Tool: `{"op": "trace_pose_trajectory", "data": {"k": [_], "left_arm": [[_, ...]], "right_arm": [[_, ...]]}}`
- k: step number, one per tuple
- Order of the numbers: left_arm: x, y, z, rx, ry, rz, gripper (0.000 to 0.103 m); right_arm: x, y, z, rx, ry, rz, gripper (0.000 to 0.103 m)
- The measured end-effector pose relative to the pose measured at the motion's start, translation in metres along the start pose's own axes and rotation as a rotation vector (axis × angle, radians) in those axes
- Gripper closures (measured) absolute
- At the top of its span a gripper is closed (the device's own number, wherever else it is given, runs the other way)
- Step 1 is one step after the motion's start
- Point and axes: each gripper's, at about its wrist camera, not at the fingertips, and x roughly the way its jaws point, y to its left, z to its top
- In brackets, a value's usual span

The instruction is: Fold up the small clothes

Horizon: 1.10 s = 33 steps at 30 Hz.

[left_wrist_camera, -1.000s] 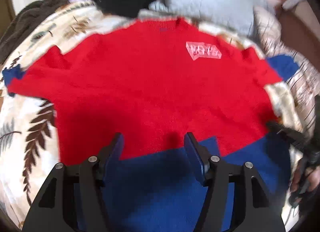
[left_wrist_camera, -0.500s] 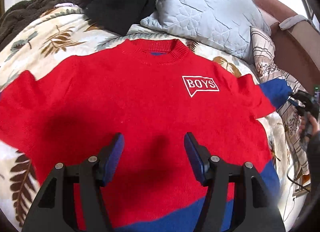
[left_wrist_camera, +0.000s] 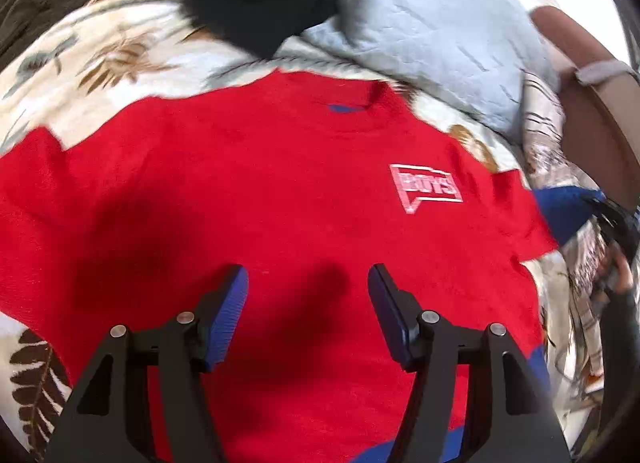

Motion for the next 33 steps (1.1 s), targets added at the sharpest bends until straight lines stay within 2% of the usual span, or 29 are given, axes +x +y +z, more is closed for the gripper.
{"op": "trace_pose_trajectory", "data": {"k": [6,10,12,17,27,31,33], "left_arm": [[-0.003,0.01,0.002,-0.046,0.018,-0.048,0.042],[-0.01,0.023,0.007,-0.099,0.03,-0.09,0.042],[-0.016,0.03,0.009,-0.116,0.025,-0.081,0.042],[-0.03,0.051,0.017,-0.158,0.01,-0.069,0.042],[-0.053,0.088,0.028,-0.259,-0.019,-0.143,0.042],[-0.059,0.098,0.029,-0.295,-0.035,-0.173,0.042],[-0.059,0.101,0.029,-0.318,-0.032,-0.201,0.042]], "right_arm": [[-0.028,0.052,-0.017,-0.101,0.042,0.127,0.096],[-0.039,0.104,-0.047,-0.169,0.092,0.221,0.096],[-0.041,0.128,-0.061,-0.194,0.115,0.268,0.096],[-0.047,0.203,-0.117,-0.261,0.211,0.393,0.097],[-0.046,0.327,-0.224,-0.373,0.394,0.562,0.097],[-0.052,0.356,-0.262,-0.407,0.45,0.59,0.097],[-0.05,0.362,-0.282,-0.4,0.505,0.598,0.09]]}}
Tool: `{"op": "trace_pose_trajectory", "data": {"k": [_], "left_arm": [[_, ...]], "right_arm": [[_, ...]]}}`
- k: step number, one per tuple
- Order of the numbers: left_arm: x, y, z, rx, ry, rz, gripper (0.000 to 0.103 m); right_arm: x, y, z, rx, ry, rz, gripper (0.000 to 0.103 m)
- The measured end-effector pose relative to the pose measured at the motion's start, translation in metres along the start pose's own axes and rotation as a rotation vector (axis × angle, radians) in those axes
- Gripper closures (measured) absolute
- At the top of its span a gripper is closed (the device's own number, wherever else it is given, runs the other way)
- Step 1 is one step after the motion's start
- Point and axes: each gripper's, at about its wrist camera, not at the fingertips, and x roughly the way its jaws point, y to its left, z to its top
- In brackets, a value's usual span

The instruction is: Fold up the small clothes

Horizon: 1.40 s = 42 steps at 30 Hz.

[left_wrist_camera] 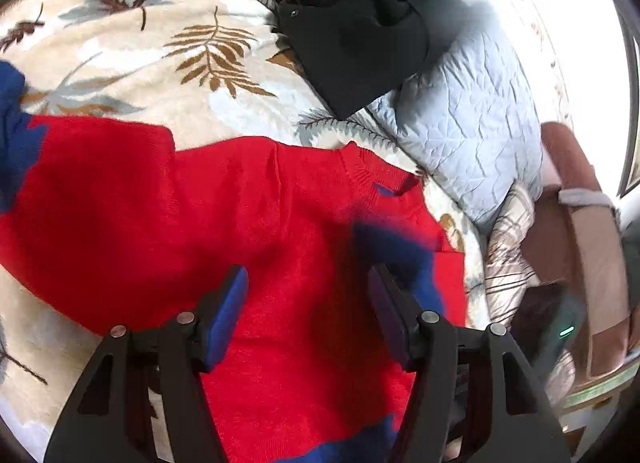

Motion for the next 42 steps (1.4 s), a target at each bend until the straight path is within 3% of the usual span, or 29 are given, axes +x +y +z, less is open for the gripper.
{"op": "trace_pose_trajectory", "data": {"k": [3,6,8,11,14,16,17,18,21,24,25,26,29,31,34,36,37,39,42], "left_arm": [[0.004,0.0,-0.003,-0.004,0.028,-0.029,0.042],[0.017,-0.007,-0.009,0.021,0.076,-0.038,0.042],[0.029,-0.013,-0.015,0.037,0.116,-0.046,0.042],[0.049,-0.023,-0.026,0.062,0.177,-0.036,0.042],[0.058,-0.029,-0.034,0.08,0.155,-0.004,0.042],[0.058,-0.034,-0.034,0.095,0.115,0.014,0.054],[0.059,-0.036,-0.034,0.104,0.101,0.017,0.085],[0.061,-0.037,-0.034,0.111,0.101,0.019,0.099],[0.063,-0.035,-0.034,0.106,0.082,0.04,0.099],[0.06,-0.034,-0.031,0.104,0.066,0.028,0.099],[0.058,-0.035,-0.031,0.109,0.052,0.029,0.099],[0.055,-0.037,-0.03,0.118,0.039,0.038,0.099],[0.056,-0.04,-0.031,0.141,0.025,0.077,0.099],[0.067,-0.037,-0.032,0.143,0.055,0.125,0.099],[0.067,-0.029,-0.032,0.101,0.085,0.115,0.098],[0.048,-0.029,-0.029,0.083,0.047,0.088,0.098],[0.037,-0.029,-0.028,0.08,0.004,0.078,0.098],[0.021,-0.033,-0.026,0.101,-0.062,0.059,0.087],[0.026,-0.04,-0.028,0.132,-0.067,0.061,0.073]], "right_arm": [[0.014,0.001,-0.021,0.031,0.102,0.002,0.083],[-0.009,0.001,-0.035,-0.009,0.114,0.033,0.074],[-0.034,-0.014,-0.038,0.003,0.079,0.055,0.07],[-0.077,-0.059,-0.047,0.098,-0.003,0.017,0.07],[-0.124,-0.121,-0.061,0.223,-0.114,-0.109,0.067],[-0.148,-0.159,-0.067,0.319,-0.179,-0.179,0.067],[-0.156,-0.175,-0.069,0.37,-0.203,-0.197,0.067],[-0.162,-0.194,-0.071,0.424,-0.222,-0.207,0.067],[-0.156,-0.22,-0.066,0.487,-0.235,-0.206,0.067],[-0.139,-0.237,-0.059,0.516,-0.212,-0.125,0.069],[-0.123,-0.236,-0.052,0.515,-0.167,-0.088,0.083],[-0.121,-0.234,-0.05,0.501,-0.162,-0.087,0.088],[-0.147,-0.214,-0.045,0.393,-0.32,-0.052,0.092],[-0.149,-0.213,-0.048,0.391,-0.339,-0.086,0.092],[-0.119,-0.229,-0.054,0.439,-0.136,-0.202,0.086],[-0.133,-0.22,-0.055,0.431,-0.207,-0.213,0.082],[-0.147,-0.21,-0.054,0.408,-0.282,-0.228,0.082],[-0.16,-0.192,-0.052,0.356,-0.351,-0.175,0.082],[-0.144,-0.169,-0.043,0.283,-0.301,-0.145,0.082]]}}
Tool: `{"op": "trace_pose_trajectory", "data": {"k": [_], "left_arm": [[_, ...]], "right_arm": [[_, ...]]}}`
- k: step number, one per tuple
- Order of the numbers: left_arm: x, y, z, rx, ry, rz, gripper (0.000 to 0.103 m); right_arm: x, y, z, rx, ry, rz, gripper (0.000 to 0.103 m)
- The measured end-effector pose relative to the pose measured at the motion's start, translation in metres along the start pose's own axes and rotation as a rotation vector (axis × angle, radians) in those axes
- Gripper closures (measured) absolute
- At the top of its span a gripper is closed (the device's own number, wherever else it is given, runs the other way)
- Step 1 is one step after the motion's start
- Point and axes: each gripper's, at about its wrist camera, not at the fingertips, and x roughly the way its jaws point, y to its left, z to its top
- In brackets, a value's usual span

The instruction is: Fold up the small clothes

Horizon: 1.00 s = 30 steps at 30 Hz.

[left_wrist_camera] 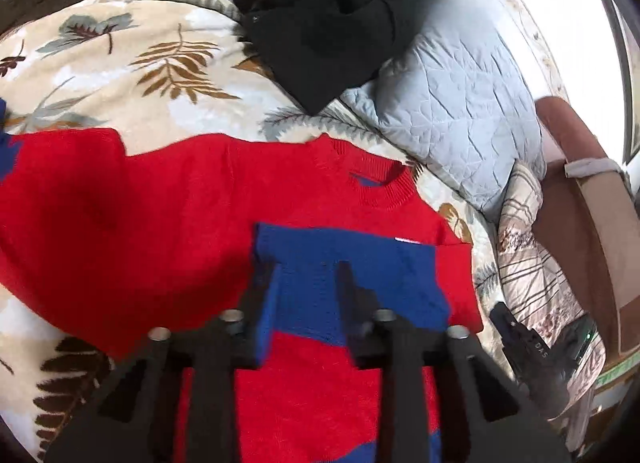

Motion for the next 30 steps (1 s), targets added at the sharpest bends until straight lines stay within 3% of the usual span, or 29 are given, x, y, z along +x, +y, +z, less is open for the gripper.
{"op": "trace_pose_trajectory", "data": {"k": [3,4,7,9,11,13,15,17,21,24,27,30], "left_arm": [[0.031,-0.001,-0.008,0.022,0.106,0.08,0.073],[0.038,0.001,-0.009,0.025,0.133,0.099,0.075],[0.031,0.002,-0.007,0.011,0.117,0.082,0.075],[0.022,0.003,-0.005,-0.016,0.101,0.026,0.071],[0.015,0.008,-0.002,-0.037,0.082,0.024,0.066],[0.011,0.013,0.001,-0.062,0.072,0.02,0.064],[0.002,0.022,0.004,-0.103,0.062,0.009,0.058],[-0.007,0.028,0.009,-0.133,0.037,0.008,0.055],[-0.037,0.047,0.023,-0.177,-0.015,0.044,0.054],[-0.068,0.075,0.034,-0.211,-0.074,0.113,0.045],[-0.093,0.117,0.049,-0.252,-0.094,0.229,0.042],[-0.111,0.162,0.071,-0.292,-0.078,0.348,0.042]], "right_arm": [[0.022,0.0,-0.014,0.005,0.072,-0.027,0.082],[0.034,-0.007,-0.023,0.025,0.148,-0.082,0.088],[0.023,-0.001,-0.027,0.012,0.11,-0.107,0.082],[0.012,0.01,-0.025,-0.002,0.087,-0.069,0.082],[0.004,0.021,-0.019,-0.03,0.052,-0.06,0.082],[-0.002,0.02,-0.001,0.011,0.011,-0.06,0.081],[-0.005,0.013,0.011,0.093,-0.006,-0.129,0.076],[-0.006,0.018,0.013,0.098,0.021,-0.141,0.073],[0.008,0.059,-0.02,-0.086,0.097,-0.108,0.067],[0.03,0.083,-0.049,-0.128,0.175,-0.037,0.067],[0.049,0.103,-0.066,-0.161,0.209,0.032,0.068],[0.066,0.105,-0.082,-0.205,0.235,0.009,0.068]]}}
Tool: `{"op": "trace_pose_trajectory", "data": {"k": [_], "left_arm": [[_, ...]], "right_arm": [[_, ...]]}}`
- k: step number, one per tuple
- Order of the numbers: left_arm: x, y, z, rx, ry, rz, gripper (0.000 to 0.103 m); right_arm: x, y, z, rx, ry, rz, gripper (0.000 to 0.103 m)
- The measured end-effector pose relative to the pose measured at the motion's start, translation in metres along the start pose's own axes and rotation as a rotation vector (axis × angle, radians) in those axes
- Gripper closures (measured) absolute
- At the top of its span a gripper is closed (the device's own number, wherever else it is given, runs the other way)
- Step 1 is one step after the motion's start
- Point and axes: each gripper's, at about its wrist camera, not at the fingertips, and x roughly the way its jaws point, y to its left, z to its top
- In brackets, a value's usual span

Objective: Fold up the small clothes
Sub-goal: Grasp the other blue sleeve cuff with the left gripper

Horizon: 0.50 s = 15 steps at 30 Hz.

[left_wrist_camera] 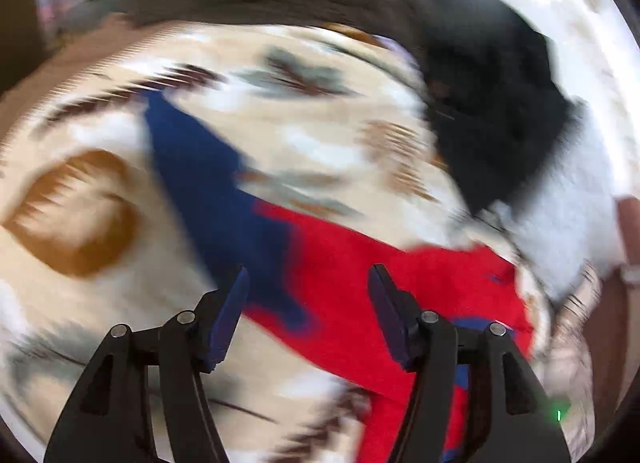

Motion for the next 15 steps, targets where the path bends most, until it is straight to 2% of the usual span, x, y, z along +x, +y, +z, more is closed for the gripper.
{"op": "trace_pose_trajectory", "data": {"k": [1,3,8,9,10,11,12,15], "left_arm": [[0.001,0.01,0.008,-0.013,0.001,0.011,0.041],[0.011,0.027,0.023,-0.043,0.042,0.029,0.034],[0.06,0.037,0.024,-0.087,0.188,0.032,0.034],[0.066,0.037,0.022,-0.098,0.19,0.017,0.037],[0.068,0.037,0.02,-0.116,0.18,0.009,0.047],[0.069,0.04,0.018,-0.145,0.161,0.01,0.08],[0.067,0.045,0.015,-0.175,0.152,-0.017,0.09],[0.041,0.064,0.001,-0.241,0.062,-0.103,0.091]], "right_arm": [[0.002,-0.004,-0.004,-0.008,-0.031,0.011,0.068],[0.001,-0.011,-0.006,0.02,-0.047,0.044,0.068],[0.001,-0.02,-0.003,0.068,-0.054,0.104,0.068],[0.003,-0.018,-0.004,0.07,-0.055,0.108,0.068],[0.003,-0.019,-0.005,0.074,-0.056,0.113,0.068],[0.003,-0.02,-0.005,0.079,-0.057,0.12,0.068],[0.003,-0.021,-0.005,0.083,-0.058,0.126,0.068],[0.003,-0.022,-0.005,0.088,-0.061,0.134,0.068]]}}
